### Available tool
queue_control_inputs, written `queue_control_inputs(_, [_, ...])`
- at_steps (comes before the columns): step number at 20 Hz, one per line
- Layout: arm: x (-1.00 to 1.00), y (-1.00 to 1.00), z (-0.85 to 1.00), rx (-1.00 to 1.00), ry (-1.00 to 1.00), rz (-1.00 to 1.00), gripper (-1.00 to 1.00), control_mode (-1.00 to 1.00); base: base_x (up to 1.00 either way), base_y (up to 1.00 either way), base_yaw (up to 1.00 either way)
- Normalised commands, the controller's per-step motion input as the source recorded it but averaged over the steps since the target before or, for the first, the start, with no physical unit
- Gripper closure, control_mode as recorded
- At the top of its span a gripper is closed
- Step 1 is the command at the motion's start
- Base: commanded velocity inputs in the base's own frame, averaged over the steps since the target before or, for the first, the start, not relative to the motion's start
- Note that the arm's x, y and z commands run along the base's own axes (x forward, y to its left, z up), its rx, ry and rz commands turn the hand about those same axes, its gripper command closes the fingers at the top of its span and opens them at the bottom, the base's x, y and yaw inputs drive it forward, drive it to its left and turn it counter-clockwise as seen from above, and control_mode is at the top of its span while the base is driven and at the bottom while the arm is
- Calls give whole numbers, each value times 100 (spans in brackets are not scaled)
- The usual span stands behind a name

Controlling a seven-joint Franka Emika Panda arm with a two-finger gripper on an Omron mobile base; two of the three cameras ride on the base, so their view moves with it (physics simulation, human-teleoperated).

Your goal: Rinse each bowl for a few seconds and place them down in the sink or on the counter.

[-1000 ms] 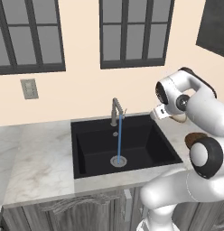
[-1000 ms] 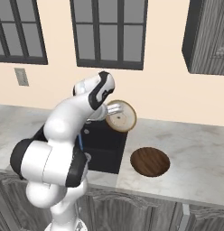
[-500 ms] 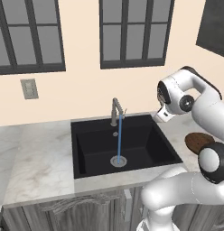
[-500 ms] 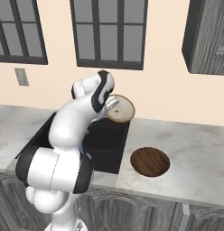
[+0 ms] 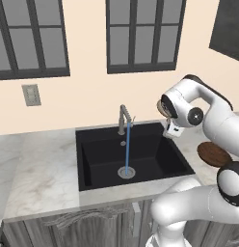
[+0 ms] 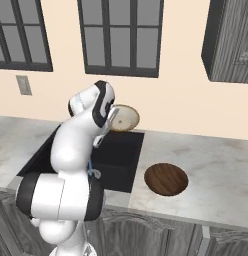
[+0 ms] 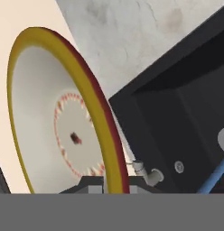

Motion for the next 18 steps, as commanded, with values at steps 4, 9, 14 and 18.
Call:
queue_control_inputs(4, [-9,29,24,-31,32,15,100,-100,0,0,0])
queue_control_inputs(9, [-7,2,14,-18,34,11,100,-100,0,0,0])
queue_control_inputs(14, [-16,2,3,-4,31,4,100,-100,0,0,0])
queue_control_inputs(18, [-10,16,0,1,22,6,100,-100,0,0,0])
